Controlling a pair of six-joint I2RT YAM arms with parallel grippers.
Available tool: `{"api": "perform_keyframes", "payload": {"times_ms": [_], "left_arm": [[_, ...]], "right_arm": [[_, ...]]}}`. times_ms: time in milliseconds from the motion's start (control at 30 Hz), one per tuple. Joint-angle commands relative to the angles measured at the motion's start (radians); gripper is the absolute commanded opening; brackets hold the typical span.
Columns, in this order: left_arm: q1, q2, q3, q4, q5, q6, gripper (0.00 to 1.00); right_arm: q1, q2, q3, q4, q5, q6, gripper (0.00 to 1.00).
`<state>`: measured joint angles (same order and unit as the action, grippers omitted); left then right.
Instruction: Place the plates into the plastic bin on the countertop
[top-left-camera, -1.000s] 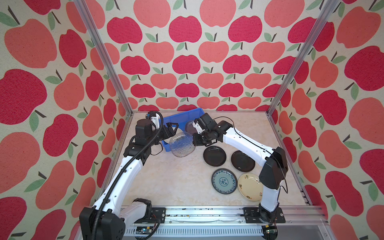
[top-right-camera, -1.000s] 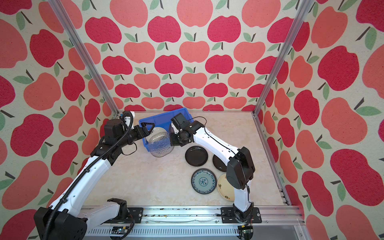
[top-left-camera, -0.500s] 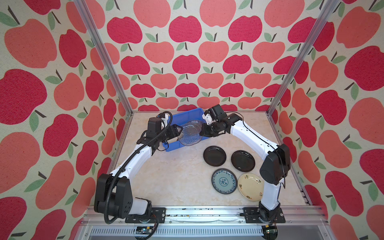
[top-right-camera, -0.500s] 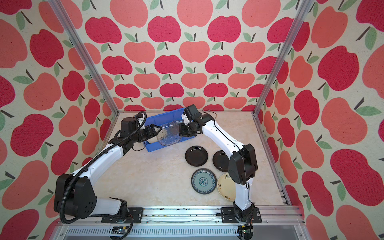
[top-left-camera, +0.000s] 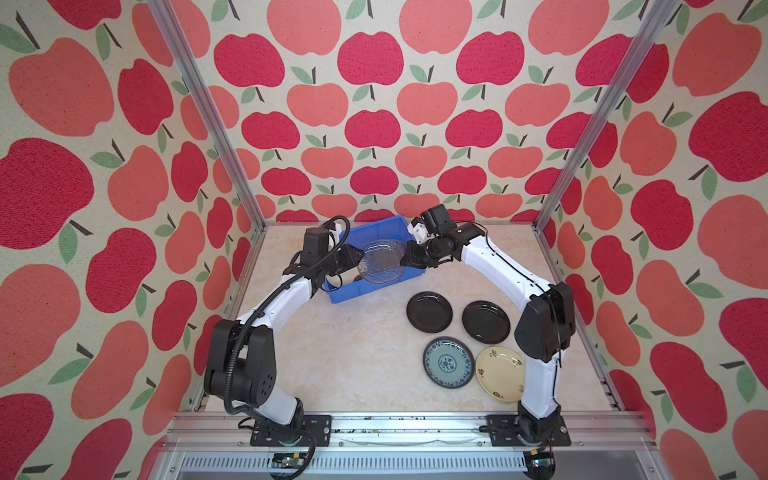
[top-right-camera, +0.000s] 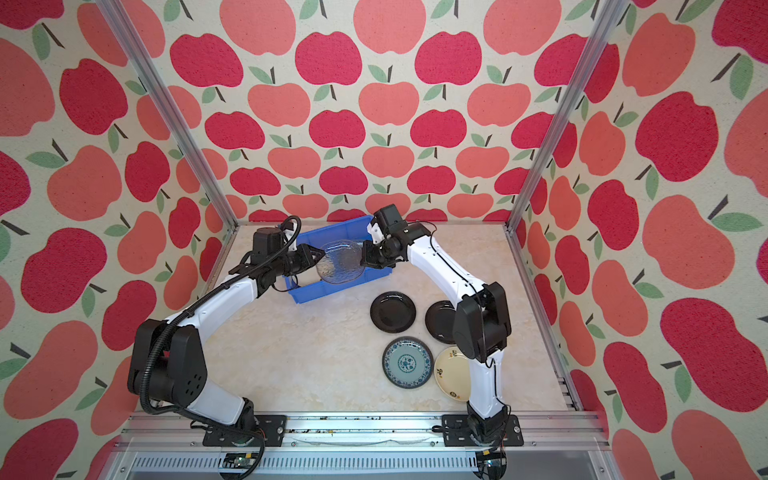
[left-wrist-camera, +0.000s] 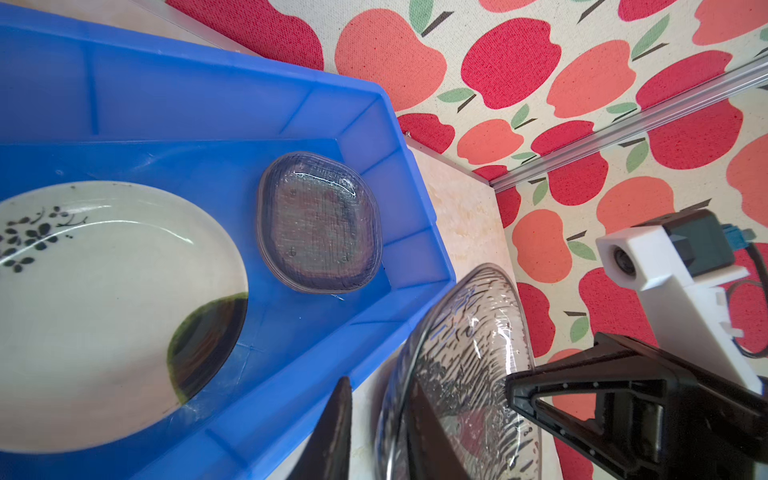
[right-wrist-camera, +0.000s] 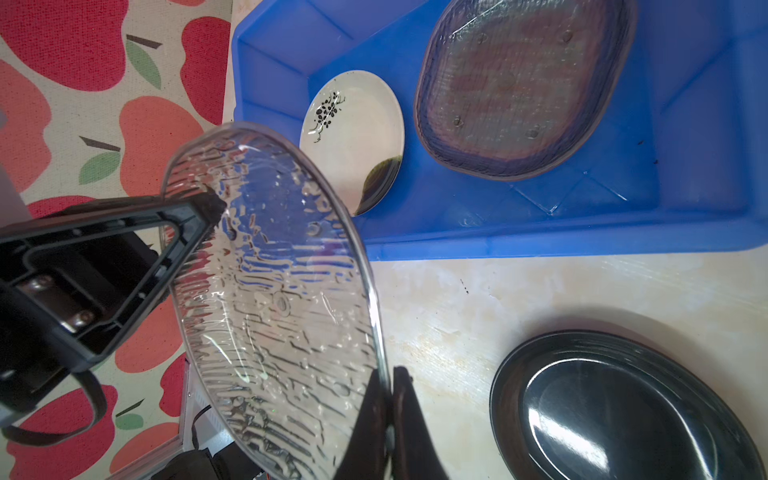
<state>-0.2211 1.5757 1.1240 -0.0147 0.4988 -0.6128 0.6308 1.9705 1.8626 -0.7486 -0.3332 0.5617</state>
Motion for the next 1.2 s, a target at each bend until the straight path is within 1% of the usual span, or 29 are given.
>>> {"api": "perform_keyframes", "payload": {"times_ms": [0, 100, 133, 167, 233, 267, 300, 333, 433, 500, 633, 733, 800, 867, 933, 1067, 1167], "left_arm": [[-0.004, 0.029, 0.056, 0.009, 0.015, -0.002, 0.15], [-0.004, 0.066, 0.087, 0.004, 0.005, 0.001, 0.00], [-0.004, 0.083, 0.106, 0.000, -0.002, 0.007, 0.00], [-0.004, 0.108, 0.128, -0.006, -0.008, 0.017, 0.00], [0.000, 0.159, 0.184, -0.021, -0.023, 0.035, 0.00], [0.003, 0.191, 0.219, -0.028, -0.023, 0.045, 0.00], [0.003, 0.221, 0.252, -0.033, -0.024, 0.059, 0.00], [0.006, 0.254, 0.293, -0.044, -0.030, 0.078, 0.00], [0.012, 0.366, 0.424, -0.079, -0.037, 0.151, 0.00], [0.017, 0.445, 0.522, -0.121, -0.042, 0.209, 0.00], [0.031, 0.608, 0.731, -0.214, 0.011, 0.301, 0.00], [0.038, 0.683, 0.833, -0.259, 0.050, 0.349, 0.00], [0.036, 0.711, 0.871, -0.274, 0.083, 0.367, 0.00], [0.030, 0.734, 0.902, -0.310, 0.093, 0.399, 0.00], [0.024, 0.747, 0.904, -0.321, 0.112, 0.421, 0.00], [0.013, 0.769, 0.892, -0.313, 0.098, 0.413, 0.00], [0.002, 0.787, 0.878, -0.273, 0.082, 0.380, 0.00]], "right_arm": [[-0.017, 0.022, 0.045, 0.029, -0.022, 0.027, 0.00], [-0.033, 0.034, 0.055, 0.041, -0.022, 0.039, 0.00], [-0.041, 0.038, 0.057, 0.048, -0.020, 0.043, 0.00], [-0.049, 0.043, 0.062, 0.054, -0.017, 0.051, 0.05], [-0.068, 0.056, 0.082, 0.056, -0.017, 0.054, 0.07], [-0.077, 0.062, 0.095, 0.052, -0.012, 0.055, 0.12], [-0.087, 0.065, 0.106, 0.047, -0.008, 0.056, 0.20], [-0.097, 0.064, 0.114, 0.044, 0.000, 0.057, 0.26], [-0.128, 0.042, 0.103, 0.058, 0.026, 0.057, 0.36], [-0.145, 0.024, 0.083, 0.072, 0.039, 0.055, 0.37], [-0.164, 0.001, 0.058, 0.091, 0.038, 0.056, 0.37], [-0.167, -0.001, 0.052, 0.093, 0.038, 0.053, 0.37], [-0.168, -0.001, 0.045, 0.099, 0.032, 0.055, 0.37], [-0.169, 0.002, 0.034, 0.112, 0.025, 0.062, 0.37], [-0.168, 0.006, 0.022, 0.128, 0.015, 0.072, 0.36], [-0.168, 0.019, 0.020, 0.148, -0.006, 0.082, 0.36], [-0.169, 0.029, 0.027, 0.148, -0.011, 0.079, 0.36]]}}
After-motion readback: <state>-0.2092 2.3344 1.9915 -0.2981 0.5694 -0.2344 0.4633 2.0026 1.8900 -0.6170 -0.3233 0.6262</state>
